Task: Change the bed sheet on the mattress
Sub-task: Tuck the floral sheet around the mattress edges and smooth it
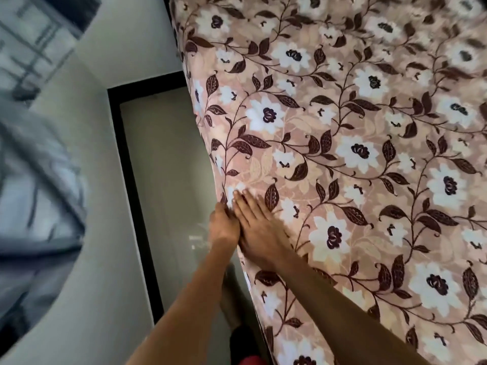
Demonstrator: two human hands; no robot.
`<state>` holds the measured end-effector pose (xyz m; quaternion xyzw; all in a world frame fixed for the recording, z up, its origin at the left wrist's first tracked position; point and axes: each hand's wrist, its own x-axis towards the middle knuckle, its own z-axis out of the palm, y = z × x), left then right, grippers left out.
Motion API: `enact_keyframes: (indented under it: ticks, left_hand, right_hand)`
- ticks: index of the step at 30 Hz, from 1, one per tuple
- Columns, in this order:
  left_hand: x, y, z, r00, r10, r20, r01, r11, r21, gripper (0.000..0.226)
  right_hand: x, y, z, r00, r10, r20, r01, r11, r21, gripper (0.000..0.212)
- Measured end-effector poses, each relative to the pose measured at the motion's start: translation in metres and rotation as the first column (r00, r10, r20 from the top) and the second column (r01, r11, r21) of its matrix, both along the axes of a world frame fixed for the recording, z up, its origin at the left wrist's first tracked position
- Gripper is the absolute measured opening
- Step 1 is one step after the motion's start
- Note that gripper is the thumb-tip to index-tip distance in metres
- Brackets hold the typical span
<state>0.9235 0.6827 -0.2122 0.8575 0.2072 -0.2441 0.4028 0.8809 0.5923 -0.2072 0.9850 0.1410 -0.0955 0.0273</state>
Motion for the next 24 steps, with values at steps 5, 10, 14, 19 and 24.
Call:
enact_keyframes:
  ticks: [5,10,14,19,24]
  left_hand:
    - [0.000,0.009,-0.005,0.999,0.026,-0.026,-0.027,1.000,-0.016,0.013]
    - [0.029,0.011,-0.008,0.982,0.172,-0.081,-0.180,0.978,-0.107,0.028]
    - [0.115,0.003,0.000,0.976,0.214,0.045,-0.203,0.963,-0.177,0.028]
    - [0.184,-0.001,0.006,0.990,0.035,0.134,-0.036,0.999,0.007,0.017]
    - [0.182,0.006,0.000,0.998,0.003,0.057,-0.007,0.998,0.062,0.014]
  right_hand:
    - [0.036,-0.007,0.004,0.997,0.073,-0.002,-0.071,0.976,0.205,0.069]
    - [0.117,-0.028,0.006,0.995,-0.099,0.009,0.095,0.971,0.218,0.062]
    - [0.170,-0.022,0.009,0.989,-0.148,-0.016,0.148,0.965,0.216,0.063]
    - [0.173,0.006,0.004,0.997,-0.063,-0.032,0.069,0.973,0.221,0.067]
    - [0.178,-0.006,0.010,1.000,0.016,-0.021,-0.009,0.946,0.323,0.065]
